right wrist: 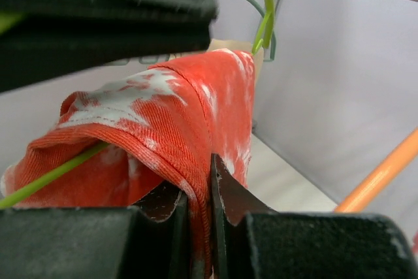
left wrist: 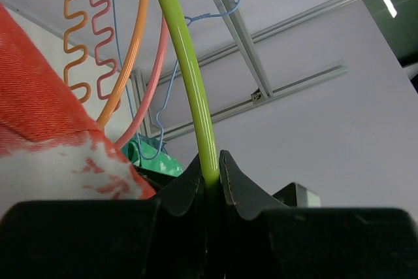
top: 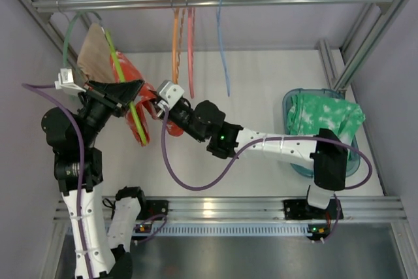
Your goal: Remove the trousers from the hanger
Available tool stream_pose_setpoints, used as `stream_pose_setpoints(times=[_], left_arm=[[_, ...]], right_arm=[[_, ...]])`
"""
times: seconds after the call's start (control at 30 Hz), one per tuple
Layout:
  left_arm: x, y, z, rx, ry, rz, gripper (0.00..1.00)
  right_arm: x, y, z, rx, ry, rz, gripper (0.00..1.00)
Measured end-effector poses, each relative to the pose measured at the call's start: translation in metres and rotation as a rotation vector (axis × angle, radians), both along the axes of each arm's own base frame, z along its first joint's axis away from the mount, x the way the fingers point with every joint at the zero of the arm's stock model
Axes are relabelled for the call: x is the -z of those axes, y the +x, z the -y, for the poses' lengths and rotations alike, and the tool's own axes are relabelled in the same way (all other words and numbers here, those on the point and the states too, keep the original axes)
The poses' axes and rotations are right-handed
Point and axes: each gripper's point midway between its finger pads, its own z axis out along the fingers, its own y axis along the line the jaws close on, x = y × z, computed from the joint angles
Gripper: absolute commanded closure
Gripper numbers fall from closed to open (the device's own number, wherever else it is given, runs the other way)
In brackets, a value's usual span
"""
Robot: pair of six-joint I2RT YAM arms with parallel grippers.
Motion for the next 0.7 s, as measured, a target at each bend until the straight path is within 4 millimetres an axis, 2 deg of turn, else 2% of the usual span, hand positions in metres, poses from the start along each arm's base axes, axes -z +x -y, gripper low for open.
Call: stream_pose_setpoints(times=[0.17, 0.4, 0.7], left_arm=[[0.021, 0.003, -0.001, -0.005, 0.019, -0.012, 1.0], [0.035, 0.004, -0.004, -0.026, 0.039, -0.008, 1.0], [0.063, 0.009, -0.005, -0.032, 0.084, -0.019, 1.0]], right_arm=[[-0.017, 0.001, 0.016, 0.002, -0.012, -0.043, 1.0], [-0.047, 0.004, 0.039, 0.021, -0.022, -0.055, 1.0], [-0.074, 0.005, 0.067, 0.046, -0.028, -0.055, 1.0]])
